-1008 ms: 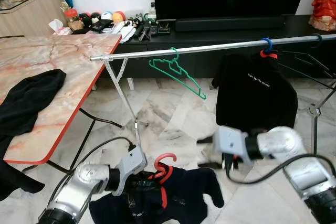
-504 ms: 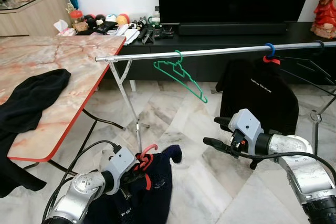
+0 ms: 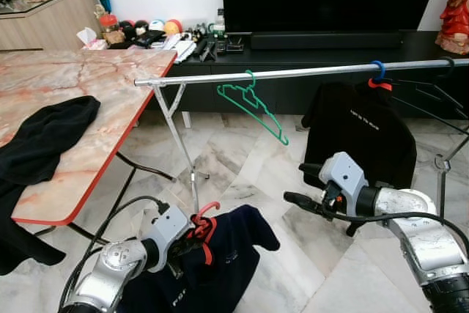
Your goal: Hang hanger
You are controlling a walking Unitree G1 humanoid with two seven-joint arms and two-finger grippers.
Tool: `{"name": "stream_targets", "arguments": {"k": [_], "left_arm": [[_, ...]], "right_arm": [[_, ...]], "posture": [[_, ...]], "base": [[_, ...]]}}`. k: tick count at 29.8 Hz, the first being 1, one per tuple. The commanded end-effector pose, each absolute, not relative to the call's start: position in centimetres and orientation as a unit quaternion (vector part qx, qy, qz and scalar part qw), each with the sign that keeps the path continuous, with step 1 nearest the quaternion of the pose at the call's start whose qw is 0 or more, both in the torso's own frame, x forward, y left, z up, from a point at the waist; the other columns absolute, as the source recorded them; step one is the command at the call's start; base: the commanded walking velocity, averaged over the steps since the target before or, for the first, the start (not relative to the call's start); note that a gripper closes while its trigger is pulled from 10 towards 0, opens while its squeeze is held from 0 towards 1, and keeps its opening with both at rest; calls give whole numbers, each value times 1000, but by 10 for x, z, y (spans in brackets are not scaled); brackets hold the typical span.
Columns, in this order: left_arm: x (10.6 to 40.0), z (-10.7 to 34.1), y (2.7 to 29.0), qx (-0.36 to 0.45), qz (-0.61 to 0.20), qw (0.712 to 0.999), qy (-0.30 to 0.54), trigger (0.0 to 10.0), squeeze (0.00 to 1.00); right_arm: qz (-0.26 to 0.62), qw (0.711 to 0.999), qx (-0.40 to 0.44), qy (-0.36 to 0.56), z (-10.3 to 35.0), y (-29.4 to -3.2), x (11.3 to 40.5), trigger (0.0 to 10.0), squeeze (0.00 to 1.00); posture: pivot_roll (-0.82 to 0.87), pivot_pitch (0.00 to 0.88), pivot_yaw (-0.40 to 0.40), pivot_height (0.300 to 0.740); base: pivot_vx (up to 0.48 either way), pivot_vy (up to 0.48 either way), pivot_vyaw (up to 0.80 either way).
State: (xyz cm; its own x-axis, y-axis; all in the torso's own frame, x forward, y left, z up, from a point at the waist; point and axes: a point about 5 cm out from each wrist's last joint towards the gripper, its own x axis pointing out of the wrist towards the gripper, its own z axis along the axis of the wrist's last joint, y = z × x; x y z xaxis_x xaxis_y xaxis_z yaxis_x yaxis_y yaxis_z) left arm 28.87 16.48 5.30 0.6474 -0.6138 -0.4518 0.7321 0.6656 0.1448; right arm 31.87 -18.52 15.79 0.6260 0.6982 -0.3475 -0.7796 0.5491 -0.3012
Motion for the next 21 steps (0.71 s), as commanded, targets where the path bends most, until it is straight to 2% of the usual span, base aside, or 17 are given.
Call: {"name": "stream_targets", "arguments": {"k": [1,4,5,6,7,8,9,17,21], "left_arm": [[290,56,170,159,-369,898,178,824,0],[290,56,170,159,-369,898,178,824,0],[291,53,171,163,-349,907,173,824,0],[287,52,172,101,-258,950,143,10000,0],[282,52,175,53,-185,973,126,10000,0],[278,52,178,21,-135,984,117,10000,0],[276,53,180,5,-107,988,112,10000,0],[279,61,179,13,-102,990,100,10000,0],[277,64,179,22,-78,992,99,10000,0]], "right_arm": [[424,876,-217,79,165,-183,320,10000,0],[424,876,-217,79,165,-183,320,10000,0],[408,886,-203,83,159,-184,320,10000,0],[237,954,-48,177,72,-213,308,10000,0],[99,957,53,269,4,-222,272,10000,0],[8,935,109,338,-38,-218,237,10000,0],[-35,919,136,370,-55,-215,218,10000,0],[-16,934,143,327,-40,-210,239,10000,0],[-41,929,136,342,-46,-207,237,10000,0]], "posture": [[-63,0,63,740],[-63,0,63,740],[-60,0,58,740],[-13,0,60,740],[-13,0,59,740],[-13,0,58,740],[-12,0,55,740],[-11,0,48,740],[-7,0,51,740]], "base": [[0,0,0],[0,0,0],[0,0,0],[0,0,0],[0,0,0],[0,0,0],[0,0,0],[0,0,0],[0,0,0]]}}
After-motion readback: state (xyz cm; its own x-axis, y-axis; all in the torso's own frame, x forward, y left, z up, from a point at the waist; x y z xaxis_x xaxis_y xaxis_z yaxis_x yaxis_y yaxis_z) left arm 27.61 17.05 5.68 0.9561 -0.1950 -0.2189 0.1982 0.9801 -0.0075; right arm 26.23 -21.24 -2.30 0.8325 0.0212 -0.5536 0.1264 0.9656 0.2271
